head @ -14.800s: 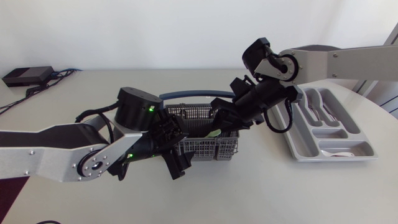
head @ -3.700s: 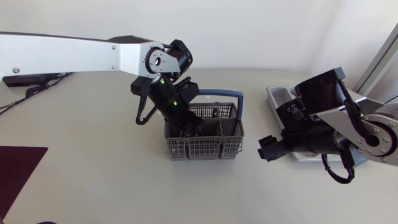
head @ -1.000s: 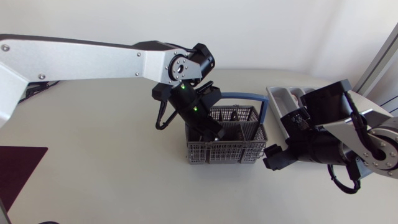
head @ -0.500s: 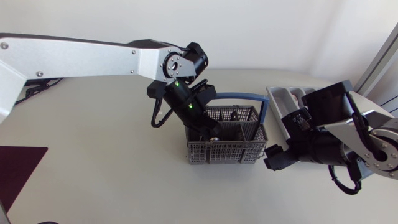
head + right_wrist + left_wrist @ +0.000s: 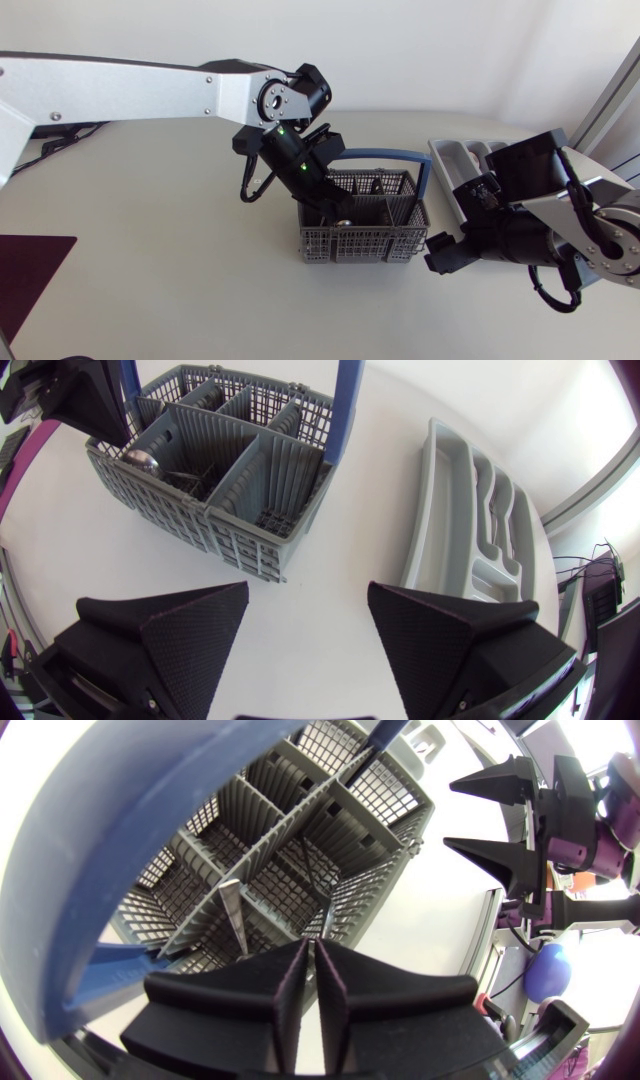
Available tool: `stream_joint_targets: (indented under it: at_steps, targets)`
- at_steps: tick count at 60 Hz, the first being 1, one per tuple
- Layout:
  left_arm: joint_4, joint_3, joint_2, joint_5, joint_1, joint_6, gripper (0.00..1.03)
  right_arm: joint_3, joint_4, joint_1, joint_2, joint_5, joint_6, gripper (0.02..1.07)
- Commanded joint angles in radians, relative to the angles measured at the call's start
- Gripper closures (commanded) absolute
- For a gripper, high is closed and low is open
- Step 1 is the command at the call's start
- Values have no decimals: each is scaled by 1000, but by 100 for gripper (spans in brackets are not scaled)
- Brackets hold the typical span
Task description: Sort the cutlery from the basket into the organizer compartments.
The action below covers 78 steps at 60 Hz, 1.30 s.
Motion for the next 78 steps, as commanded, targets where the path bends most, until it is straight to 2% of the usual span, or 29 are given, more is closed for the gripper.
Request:
stream_joint_targets:
  at_steps: [1, 8, 23, 29, 44, 55, 68, 78]
  targets:
    - [-13, 30, -15, 13, -8, -22, 78, -36, 10, -4, -11, 1, -16, 21]
    - [-17, 38, -15, 15, -16, -28, 68, -39, 10, -4, -13, 1, -18, 21]
    - [-14, 19, -27, 15, -45, -30, 66, -42, 12, -4, -13, 1, -16, 21]
    - [21, -4, -34, 10, -53, -48, 66, -40, 12, -4, -13, 1, -16, 21]
    - [72, -31, -37, -97, -80, -76, 66, -43, 12, -4, -13, 1, -18, 21]
    - [87, -48, -30, -108, -89, -85, 66, -45, 12, -5, -19, 1, -21, 21]
    - [122, -89, -34, -162, -111, -97, 70, -48, 13, -5, -17, 1, -21, 21]
    - [131, -96, -18, -171, -123, -103, 79, -49, 25, -5, -17, 1, -22, 21]
